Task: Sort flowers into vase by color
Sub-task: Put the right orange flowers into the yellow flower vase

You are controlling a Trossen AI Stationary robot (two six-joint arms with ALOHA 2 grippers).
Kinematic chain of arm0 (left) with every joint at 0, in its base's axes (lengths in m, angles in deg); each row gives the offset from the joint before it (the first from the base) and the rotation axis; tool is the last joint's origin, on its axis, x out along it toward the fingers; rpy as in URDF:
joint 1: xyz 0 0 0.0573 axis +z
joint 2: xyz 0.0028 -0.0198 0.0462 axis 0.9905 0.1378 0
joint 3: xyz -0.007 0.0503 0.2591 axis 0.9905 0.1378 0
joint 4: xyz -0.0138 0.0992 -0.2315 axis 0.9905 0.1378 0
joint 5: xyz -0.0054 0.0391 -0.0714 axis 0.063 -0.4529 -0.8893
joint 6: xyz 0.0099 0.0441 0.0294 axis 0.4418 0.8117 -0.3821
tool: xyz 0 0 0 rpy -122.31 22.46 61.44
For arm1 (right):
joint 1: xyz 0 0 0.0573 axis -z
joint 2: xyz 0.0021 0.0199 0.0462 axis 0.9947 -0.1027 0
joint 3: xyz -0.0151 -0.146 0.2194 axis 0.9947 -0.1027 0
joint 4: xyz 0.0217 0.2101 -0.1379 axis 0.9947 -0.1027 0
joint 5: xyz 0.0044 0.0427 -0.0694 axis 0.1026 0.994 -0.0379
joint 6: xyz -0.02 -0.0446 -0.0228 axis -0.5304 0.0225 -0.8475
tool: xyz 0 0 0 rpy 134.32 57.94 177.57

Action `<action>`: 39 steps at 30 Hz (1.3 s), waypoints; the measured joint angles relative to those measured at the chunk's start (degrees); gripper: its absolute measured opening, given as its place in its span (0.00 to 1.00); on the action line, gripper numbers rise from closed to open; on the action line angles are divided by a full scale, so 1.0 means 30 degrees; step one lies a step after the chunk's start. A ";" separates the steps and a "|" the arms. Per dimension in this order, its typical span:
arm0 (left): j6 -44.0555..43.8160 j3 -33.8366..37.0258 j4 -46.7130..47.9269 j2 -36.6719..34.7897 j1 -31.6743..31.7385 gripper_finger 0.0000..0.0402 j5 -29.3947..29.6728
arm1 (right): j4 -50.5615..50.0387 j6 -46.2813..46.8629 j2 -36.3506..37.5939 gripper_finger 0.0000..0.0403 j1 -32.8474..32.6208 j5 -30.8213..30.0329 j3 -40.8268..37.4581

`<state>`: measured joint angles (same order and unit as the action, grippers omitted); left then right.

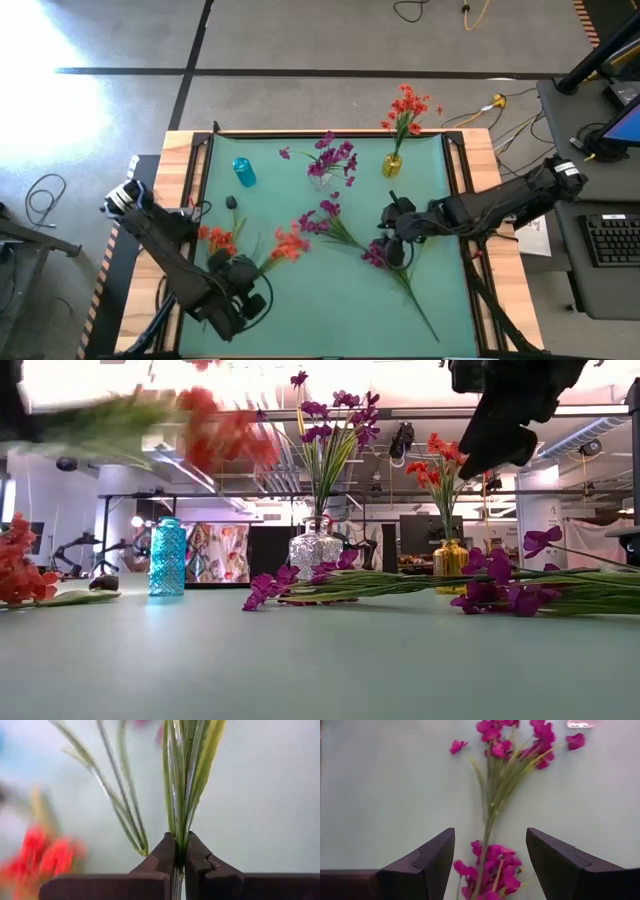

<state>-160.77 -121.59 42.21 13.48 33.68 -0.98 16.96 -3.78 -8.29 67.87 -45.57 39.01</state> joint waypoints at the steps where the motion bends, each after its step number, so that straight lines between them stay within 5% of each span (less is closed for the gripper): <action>1: 0.1085 -0.0036 -0.0594 -0.0354 -0.0022 0.00 0.1112 | 0.0299 -0.0071 0.0000 0.59 -0.0255 -0.0254 -0.0012; 7: 1.2730 0.0618 -0.8551 -0.1813 0.0303 0.00 0.5393 | 0.5096 -0.2720 -0.0803 0.59 -0.2251 -0.3267 -0.0273; 11: 2.1040 0.2111 -1.6379 -0.2368 0.1267 0.00 0.5551 | 0.9702 -0.5428 -0.2385 0.59 -0.3153 -0.4163 -0.0359; 14: 2.4503 0.3433 -2.0622 -0.2620 0.2293 0.00 0.4562 | 1.3769 -0.7384 -0.3920 0.59 -0.3417 -0.4187 -0.0365; 21: 2.6459 0.6057 -2.6083 -0.2617 0.4007 0.00 0.4140 | 2.3054 -1.0618 -0.7886 0.59 -0.3553 -0.4273 -0.0369; 27: 2.6459 0.6926 -2.7649 -0.2517 0.4044 0.00 0.4029 | 2.9091 -1.1640 -1.0181 0.59 -0.3463 -0.5517 -0.0369; 39: 2.5876 0.6965 -2.8256 -0.2260 0.4266 0.00 0.4387 | 2.9838 -1.1927 -1.0585 0.59 -0.3050 -0.4120 0.0611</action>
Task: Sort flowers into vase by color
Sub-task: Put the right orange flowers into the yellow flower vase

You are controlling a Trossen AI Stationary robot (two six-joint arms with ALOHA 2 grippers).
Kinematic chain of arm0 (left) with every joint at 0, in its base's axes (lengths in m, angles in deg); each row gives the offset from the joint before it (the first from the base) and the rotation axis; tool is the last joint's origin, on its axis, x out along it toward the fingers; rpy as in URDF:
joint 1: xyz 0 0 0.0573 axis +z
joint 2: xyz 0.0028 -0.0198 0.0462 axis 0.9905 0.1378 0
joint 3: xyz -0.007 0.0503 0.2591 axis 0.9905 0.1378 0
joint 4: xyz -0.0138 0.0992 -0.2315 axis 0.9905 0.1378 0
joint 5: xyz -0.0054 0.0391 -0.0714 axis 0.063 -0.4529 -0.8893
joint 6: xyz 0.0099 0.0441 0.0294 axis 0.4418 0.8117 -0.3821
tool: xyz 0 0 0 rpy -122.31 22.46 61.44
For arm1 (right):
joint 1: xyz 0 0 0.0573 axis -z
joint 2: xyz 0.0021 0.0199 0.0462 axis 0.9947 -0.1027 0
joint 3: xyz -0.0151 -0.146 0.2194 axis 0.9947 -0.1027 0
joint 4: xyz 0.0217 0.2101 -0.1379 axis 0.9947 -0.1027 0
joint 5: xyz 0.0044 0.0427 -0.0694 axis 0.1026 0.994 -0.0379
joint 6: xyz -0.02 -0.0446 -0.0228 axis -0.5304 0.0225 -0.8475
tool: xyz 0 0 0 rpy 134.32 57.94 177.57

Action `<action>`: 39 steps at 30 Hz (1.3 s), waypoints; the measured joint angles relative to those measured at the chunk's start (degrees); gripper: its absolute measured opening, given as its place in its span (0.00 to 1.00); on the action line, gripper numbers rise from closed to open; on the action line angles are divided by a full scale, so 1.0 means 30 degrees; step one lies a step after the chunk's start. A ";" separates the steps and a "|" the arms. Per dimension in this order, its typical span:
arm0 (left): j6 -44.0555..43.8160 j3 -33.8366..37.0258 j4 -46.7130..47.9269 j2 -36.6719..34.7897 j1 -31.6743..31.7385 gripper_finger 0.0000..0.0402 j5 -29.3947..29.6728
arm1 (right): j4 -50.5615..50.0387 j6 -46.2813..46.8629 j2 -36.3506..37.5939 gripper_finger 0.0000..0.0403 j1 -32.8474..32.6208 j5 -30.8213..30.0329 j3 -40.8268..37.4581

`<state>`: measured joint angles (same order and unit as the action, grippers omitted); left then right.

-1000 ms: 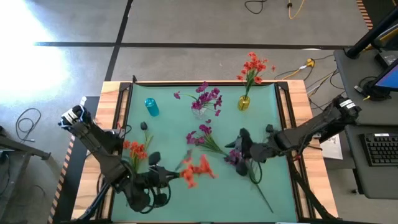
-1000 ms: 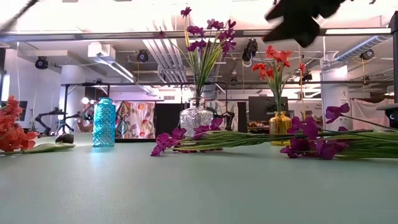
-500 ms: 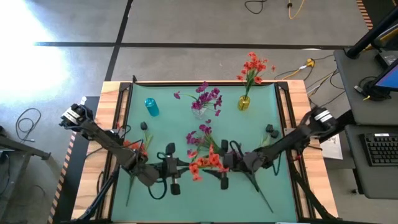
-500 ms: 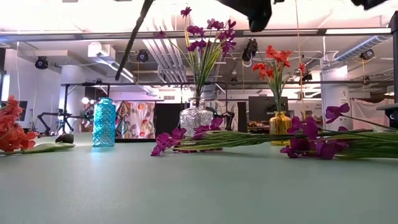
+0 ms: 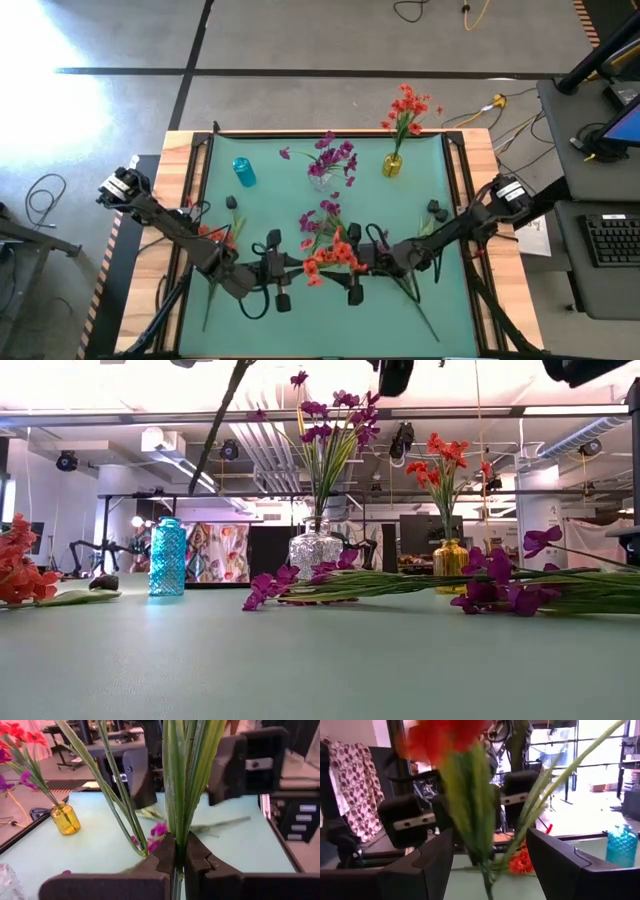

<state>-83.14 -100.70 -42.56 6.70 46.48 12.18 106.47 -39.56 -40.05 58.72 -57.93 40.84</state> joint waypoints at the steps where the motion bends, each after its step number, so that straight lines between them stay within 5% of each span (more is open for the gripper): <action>1: 0.0006 -0.0007 -0.0297 0.0117 0.0050 0.00 0.0005 | -0.0204 0.0000 0.0014 0.59 0.0040 0.0007 0.0161; 12: 0.0112 -0.0270 -0.1673 0.1419 0.0433 0.00 0.0005 | -0.3750 -0.0015 -0.0059 0.56 0.0181 -0.0371 0.1897; 23: 0.0060 -0.0364 -0.1615 0.1332 0.0394 0.05 0.0202 | -0.3942 0.0124 0.0047 0.09 0.0174 -0.0355 0.1770; 28: 0.0046 -0.0364 -0.1237 0.0826 0.0067 0.14 0.0180 | -0.5173 0.0554 0.0569 0.05 0.0170 -0.0334 0.1825; 32: -0.0298 -0.0382 0.0246 0.0001 -0.0452 0.23 0.0156 | -0.8276 0.1299 0.2143 0.05 0.0199 -0.0963 0.1817; 39: -0.1167 -0.0401 0.3149 -0.1374 -0.1245 0.29 0.0143 | -1.7282 0.3457 0.6892 0.05 0.0221 -0.5105 0.1817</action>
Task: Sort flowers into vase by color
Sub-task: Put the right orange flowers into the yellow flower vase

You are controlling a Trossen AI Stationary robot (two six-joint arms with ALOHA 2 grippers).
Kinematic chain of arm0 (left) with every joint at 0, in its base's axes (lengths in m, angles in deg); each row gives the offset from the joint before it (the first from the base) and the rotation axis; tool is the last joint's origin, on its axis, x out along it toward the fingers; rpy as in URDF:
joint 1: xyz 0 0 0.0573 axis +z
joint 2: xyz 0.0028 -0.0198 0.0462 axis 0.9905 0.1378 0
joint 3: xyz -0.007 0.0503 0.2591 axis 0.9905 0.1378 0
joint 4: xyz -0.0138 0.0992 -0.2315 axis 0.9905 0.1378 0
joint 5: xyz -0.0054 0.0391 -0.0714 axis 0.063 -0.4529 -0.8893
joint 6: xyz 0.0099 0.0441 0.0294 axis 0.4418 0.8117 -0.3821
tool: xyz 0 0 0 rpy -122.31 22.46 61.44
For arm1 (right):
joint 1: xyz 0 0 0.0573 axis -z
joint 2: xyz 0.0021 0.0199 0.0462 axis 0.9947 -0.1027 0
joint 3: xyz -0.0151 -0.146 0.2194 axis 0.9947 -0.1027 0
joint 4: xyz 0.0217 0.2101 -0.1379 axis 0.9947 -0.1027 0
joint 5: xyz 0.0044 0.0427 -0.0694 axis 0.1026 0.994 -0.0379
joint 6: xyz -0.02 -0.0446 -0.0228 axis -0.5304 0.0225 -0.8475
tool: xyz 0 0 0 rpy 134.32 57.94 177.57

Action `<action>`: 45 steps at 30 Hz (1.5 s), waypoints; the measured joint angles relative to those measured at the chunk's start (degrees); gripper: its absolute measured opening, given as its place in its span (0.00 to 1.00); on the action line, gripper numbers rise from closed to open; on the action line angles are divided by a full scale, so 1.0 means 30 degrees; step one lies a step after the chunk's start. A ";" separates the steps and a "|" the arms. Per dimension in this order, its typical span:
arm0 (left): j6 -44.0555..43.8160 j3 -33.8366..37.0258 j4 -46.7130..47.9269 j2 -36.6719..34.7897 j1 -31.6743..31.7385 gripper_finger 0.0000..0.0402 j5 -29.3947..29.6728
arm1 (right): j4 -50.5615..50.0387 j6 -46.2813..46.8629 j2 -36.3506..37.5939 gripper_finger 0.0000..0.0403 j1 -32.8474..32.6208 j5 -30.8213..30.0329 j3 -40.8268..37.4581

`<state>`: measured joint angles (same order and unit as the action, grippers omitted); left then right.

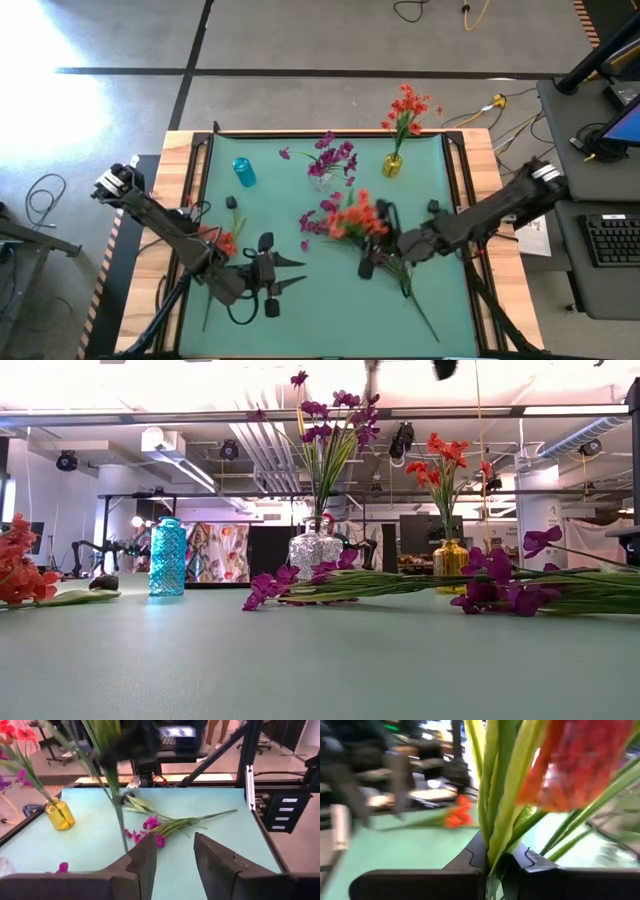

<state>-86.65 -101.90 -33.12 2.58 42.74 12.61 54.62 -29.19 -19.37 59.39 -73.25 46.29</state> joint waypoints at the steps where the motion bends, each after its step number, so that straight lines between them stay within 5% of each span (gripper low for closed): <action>1: -0.0327 0.0000 0.0544 -0.0182 -0.0018 0.29 -0.0007 | -0.1341 0.0374 0.0714 0.05 -0.0004 -0.0790 0.0000; 7: -0.3035 0.0000 0.5036 -0.1388 0.0104 0.30 0.0058 | -0.6335 0.1630 0.4187 0.05 0.0523 -0.5424 0.0000; 17: -0.7440 0.0022 1.1370 -0.3000 0.0178 0.30 0.1847 | -0.6605 -0.0307 0.6310 0.04 0.3766 -0.8761 -0.0029; 23: -0.8511 0.0029 1.3179 -0.3123 0.0178 0.30 0.1983 | -0.6646 -0.0477 0.6309 0.04 0.6335 -0.8421 -0.0044; 32: -0.9545 0.0036 1.5047 -0.3365 0.0178 0.30 0.1698 | -0.7532 -0.0136 0.7756 0.04 0.9441 -0.4049 -0.0667; 45: -0.9787 0.0044 1.5425 -0.3408 0.0178 0.30 0.2014 | -0.4681 -0.0245 1.0599 0.04 0.9948 -0.3844 -0.4162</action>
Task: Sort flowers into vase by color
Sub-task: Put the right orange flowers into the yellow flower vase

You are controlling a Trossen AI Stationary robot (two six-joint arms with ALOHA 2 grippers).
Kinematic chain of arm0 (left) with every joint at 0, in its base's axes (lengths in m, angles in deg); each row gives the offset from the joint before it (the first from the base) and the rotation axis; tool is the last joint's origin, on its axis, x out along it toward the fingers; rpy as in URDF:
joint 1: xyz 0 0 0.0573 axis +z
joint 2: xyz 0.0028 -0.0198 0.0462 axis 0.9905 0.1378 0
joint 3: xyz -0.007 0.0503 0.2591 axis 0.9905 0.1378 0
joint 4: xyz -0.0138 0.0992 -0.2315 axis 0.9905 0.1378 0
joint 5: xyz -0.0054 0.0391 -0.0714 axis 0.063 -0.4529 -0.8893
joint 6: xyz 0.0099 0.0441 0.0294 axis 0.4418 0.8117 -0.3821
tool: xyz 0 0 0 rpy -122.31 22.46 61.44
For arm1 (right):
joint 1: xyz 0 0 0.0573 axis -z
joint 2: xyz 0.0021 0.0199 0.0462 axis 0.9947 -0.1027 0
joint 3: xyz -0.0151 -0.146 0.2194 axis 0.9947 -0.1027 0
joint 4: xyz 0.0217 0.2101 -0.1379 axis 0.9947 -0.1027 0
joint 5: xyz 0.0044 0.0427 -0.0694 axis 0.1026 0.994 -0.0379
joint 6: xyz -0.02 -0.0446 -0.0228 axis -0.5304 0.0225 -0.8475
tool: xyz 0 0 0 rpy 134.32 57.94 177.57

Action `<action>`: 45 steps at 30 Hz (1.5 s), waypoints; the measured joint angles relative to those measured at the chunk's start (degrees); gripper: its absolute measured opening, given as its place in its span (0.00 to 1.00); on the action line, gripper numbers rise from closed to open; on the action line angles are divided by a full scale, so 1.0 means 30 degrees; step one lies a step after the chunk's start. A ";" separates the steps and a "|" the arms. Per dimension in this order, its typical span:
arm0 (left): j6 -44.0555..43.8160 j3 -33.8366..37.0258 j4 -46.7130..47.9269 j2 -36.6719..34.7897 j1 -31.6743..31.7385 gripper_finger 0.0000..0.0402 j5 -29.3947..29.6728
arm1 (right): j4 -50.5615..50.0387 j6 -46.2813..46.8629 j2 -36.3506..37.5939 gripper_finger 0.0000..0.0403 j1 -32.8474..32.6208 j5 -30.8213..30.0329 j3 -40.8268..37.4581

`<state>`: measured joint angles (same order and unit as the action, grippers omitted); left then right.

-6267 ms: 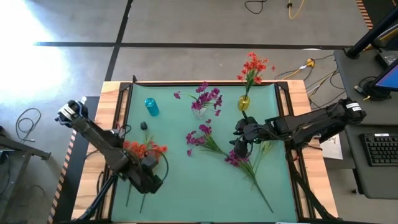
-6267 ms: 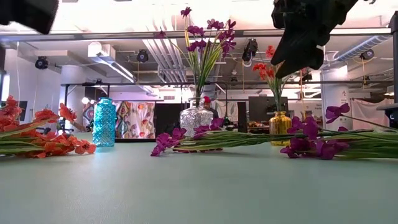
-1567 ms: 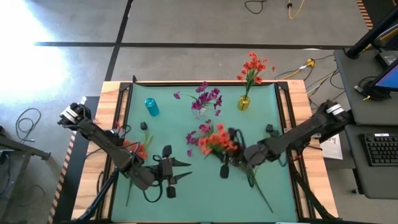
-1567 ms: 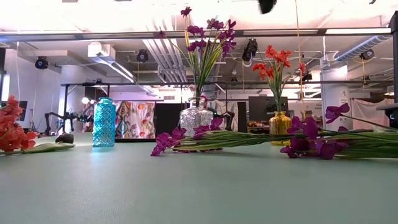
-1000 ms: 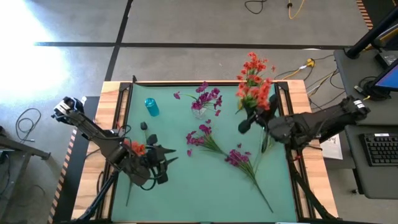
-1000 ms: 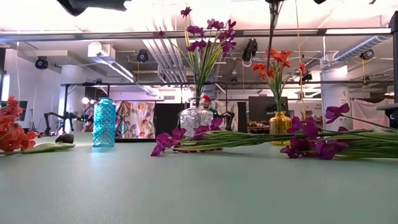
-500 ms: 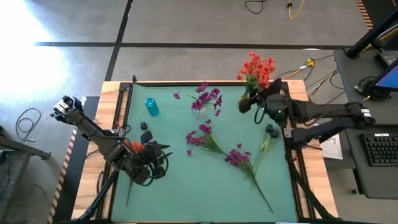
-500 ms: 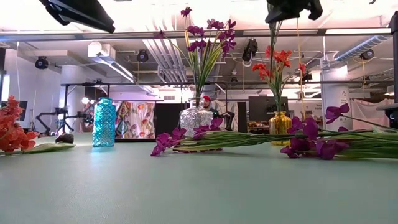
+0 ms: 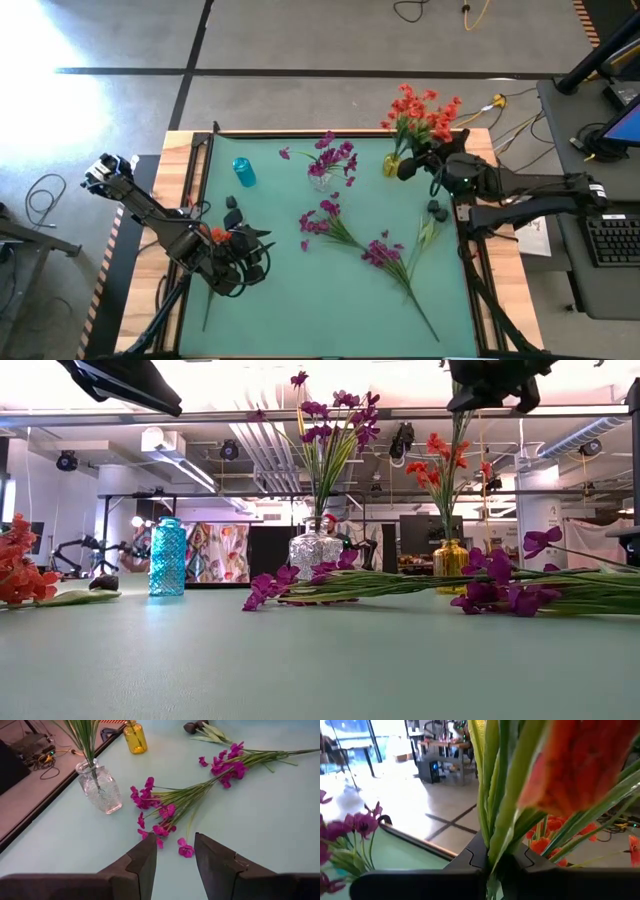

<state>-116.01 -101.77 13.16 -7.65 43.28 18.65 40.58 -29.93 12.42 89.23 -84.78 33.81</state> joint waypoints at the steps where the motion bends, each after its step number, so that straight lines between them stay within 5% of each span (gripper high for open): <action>1: 0.0000 0.0007 0.0014 0.0000 0.0000 0.30 -0.0003 | 0.0279 -0.0111 0.0049 0.04 0.0000 -0.0102 -0.0111; 45: 0.0000 0.0029 0.0124 0.0000 0.0000 0.30 0.0062 | 0.2372 0.0104 -0.3822 0.04 0.2025 -0.2025 -0.1026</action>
<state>-116.01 -101.68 13.53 -7.65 43.28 18.84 47.70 -29.62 0.96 95.31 -90.85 30.73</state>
